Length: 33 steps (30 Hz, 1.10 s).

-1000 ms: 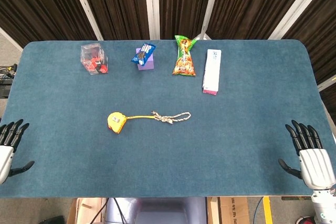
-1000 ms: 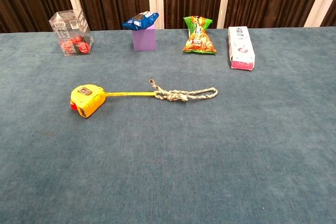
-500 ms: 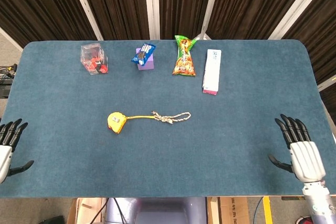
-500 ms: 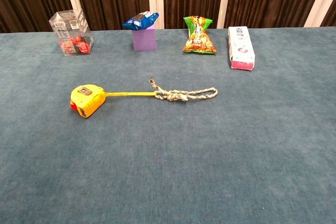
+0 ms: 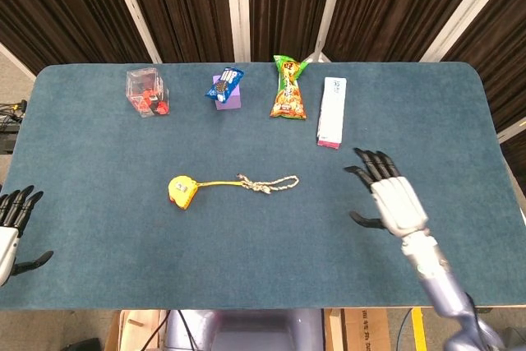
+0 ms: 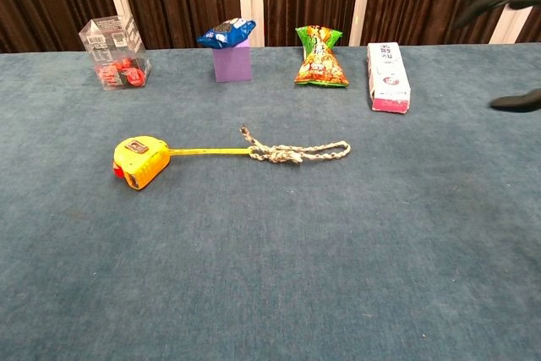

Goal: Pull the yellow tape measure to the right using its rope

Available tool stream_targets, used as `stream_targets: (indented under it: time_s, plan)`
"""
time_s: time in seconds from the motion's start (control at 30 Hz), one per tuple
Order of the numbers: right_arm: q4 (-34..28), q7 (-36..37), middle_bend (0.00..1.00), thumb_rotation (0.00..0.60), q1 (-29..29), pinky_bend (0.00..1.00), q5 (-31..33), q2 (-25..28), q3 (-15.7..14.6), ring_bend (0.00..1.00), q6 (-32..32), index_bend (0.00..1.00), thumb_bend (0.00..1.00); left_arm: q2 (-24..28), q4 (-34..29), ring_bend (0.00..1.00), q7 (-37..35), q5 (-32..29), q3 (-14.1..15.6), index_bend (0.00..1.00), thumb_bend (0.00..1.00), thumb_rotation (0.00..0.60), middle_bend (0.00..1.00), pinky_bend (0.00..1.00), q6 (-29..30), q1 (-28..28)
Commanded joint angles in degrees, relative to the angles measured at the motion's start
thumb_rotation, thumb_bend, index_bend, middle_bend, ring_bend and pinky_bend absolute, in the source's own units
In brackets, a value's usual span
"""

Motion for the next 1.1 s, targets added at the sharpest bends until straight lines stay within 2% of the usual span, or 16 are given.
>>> stream_targets:
  time_s: [0.03,0.27,0.6,0.83,1.1]
  plan:
    - [2.4,-6.6,0.02,0.600,5.3,0.00,7.1,-7.5,2.4,0.00,-5.0,0.33,0.27,0.0,0.1,0.00,-0.1,0.0,0.0,0.00,0.00,0.600,0.00,0.00,0.0,0.0]
    - [11.3,-11.8,0.07,0.600,11.4,0.00,15.8,-18.3,4.0,0.00,-7.6,0.39,0.27,-0.1,0.4,0.00,-0.3,-0.8,-0.3,0.00,0.00,0.600,0.00,0.00,-0.5,-0.2]
    - [23.0,-13.8,0.10,0.600,16.3,0.00,22.2,-27.9,4.9,0.00,-9.4,0.44,0.27,-0.5,0.6,0.00,0.2,-1.7,-0.8,0.00,0.00,0.600,0.00,0.00,-1.2,-0.6]
    - [28.9,-12.8,0.13,0.600,17.8,0.00,23.4,-31.7,5.2,0.00,-9.7,0.52,0.27,-0.5,0.5,0.00,-0.1,-2.1,-0.8,0.00,0.00,0.600,0.00,0.00,-1.7,-0.7]
    - [32.1,-11.2,0.14,0.600,18.5,0.00,23.5,-33.6,5.1,0.00,-9.8,0.54,0.34,-0.4,0.4,0.00,-0.4,-2.1,-0.8,0.00,0.00,0.600,0.00,0.00,-1.8,-0.7]
